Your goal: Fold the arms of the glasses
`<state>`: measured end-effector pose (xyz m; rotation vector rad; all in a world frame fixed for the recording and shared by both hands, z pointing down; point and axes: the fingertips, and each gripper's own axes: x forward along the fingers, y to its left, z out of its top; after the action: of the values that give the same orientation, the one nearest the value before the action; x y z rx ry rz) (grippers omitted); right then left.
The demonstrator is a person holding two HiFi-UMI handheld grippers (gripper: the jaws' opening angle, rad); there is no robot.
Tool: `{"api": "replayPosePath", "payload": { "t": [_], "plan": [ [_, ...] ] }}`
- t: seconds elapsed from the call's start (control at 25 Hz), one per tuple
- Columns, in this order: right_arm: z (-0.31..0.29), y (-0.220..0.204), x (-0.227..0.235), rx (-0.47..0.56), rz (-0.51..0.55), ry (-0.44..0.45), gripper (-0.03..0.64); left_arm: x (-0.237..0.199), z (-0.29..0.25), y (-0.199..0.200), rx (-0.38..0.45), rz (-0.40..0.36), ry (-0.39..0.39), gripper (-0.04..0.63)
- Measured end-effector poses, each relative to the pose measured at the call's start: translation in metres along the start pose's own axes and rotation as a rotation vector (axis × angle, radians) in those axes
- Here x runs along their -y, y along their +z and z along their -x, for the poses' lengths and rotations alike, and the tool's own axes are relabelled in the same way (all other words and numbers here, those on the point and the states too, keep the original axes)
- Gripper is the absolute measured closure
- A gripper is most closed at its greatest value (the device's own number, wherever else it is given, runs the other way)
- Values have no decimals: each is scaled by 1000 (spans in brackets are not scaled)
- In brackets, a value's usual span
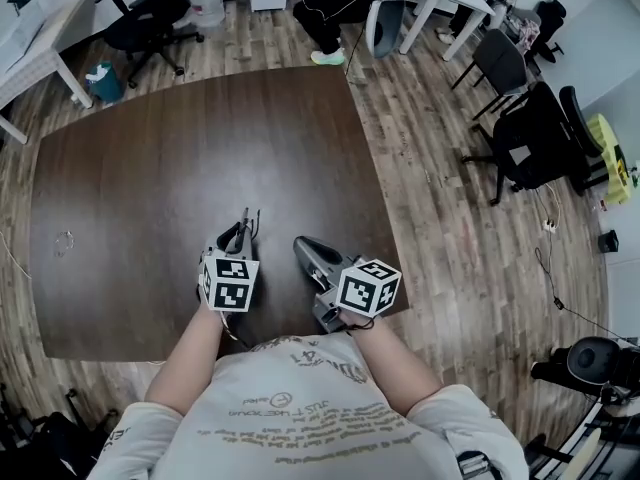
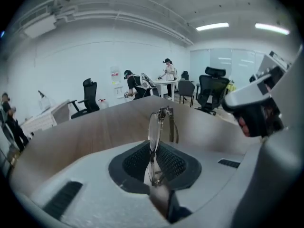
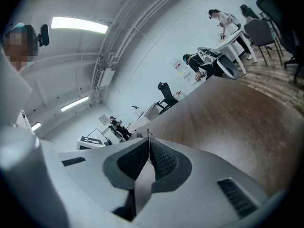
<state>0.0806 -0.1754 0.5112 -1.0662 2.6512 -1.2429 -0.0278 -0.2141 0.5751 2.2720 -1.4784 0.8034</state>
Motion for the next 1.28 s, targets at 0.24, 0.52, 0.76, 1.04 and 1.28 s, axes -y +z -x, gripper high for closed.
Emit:
{"api": "replayPosePath", "payload": {
  "t": [0.24, 0.52, 0.76, 1.04, 1.28],
  "plan": [
    [13, 0, 17, 15, -17, -54, 597, 4, -30, 3, -42, -406, 93, 542],
    [28, -2, 28, 32, -40, -94, 595, 12, -67, -1, -106, -803, 156, 541],
    [37, -3, 36, 47, -56, -121, 597, 13, -86, -25, -181, -901, 150, 541],
    [42, -5, 44, 51, -70, -141, 595, 21, -95, -41, -225, -911, 85, 541],
    [39, -14, 43, 33, -73, -143, 595, 15, -95, -49, -262, -873, 98, 522]
  ]
}}
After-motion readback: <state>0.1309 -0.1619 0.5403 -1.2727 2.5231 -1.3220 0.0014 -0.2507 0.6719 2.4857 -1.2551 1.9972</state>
